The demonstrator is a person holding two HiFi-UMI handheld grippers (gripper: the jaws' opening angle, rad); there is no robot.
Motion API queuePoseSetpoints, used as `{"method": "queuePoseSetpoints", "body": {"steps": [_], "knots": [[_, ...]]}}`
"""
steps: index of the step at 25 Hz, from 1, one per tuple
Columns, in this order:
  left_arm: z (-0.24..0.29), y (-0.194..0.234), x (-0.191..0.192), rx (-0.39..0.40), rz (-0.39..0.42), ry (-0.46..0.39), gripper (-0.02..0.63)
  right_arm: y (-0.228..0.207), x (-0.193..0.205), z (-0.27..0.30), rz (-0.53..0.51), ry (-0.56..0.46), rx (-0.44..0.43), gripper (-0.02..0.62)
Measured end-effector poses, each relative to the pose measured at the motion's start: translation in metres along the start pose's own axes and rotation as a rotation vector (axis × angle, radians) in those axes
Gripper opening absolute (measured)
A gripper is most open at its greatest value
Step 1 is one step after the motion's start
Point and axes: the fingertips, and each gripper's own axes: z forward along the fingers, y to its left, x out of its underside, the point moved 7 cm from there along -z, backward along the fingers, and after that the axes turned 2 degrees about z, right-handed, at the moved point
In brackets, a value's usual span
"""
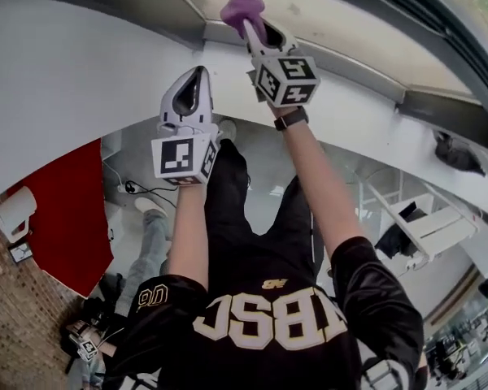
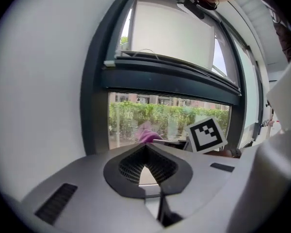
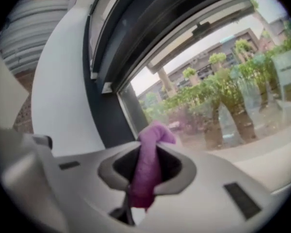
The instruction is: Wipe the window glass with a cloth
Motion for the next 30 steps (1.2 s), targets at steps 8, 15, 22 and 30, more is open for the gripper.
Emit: {"method": "queuePoseSetpoints", "body": {"steps": [8, 15, 22, 30], "knots": [[-0.042, 0.070, -0.003, -0.064, -0.028, -0.006, 0.018, 0.092, 0.022, 0.119, 0.020, 0.012, -0.140, 0.075], [-0.010, 0.027, 0.006, 0.029, -0.036, 0.005, 0.018, 0.015, 0.014, 0.064, 0.027, 0.015, 0.024, 0.075], [0.037, -0.125, 0.030, 0.216, -0.051, 0.034, 0.018, -0.126, -0.018, -0.095, 0.081, -0.104, 0.233, 0.075], [0.067, -0.298, 0.038, 0.414, -0.071, 0.010, 0.018, -0.306, -0.037, -0.309, 0.272, -0.245, 0.739, 0.075]]}}
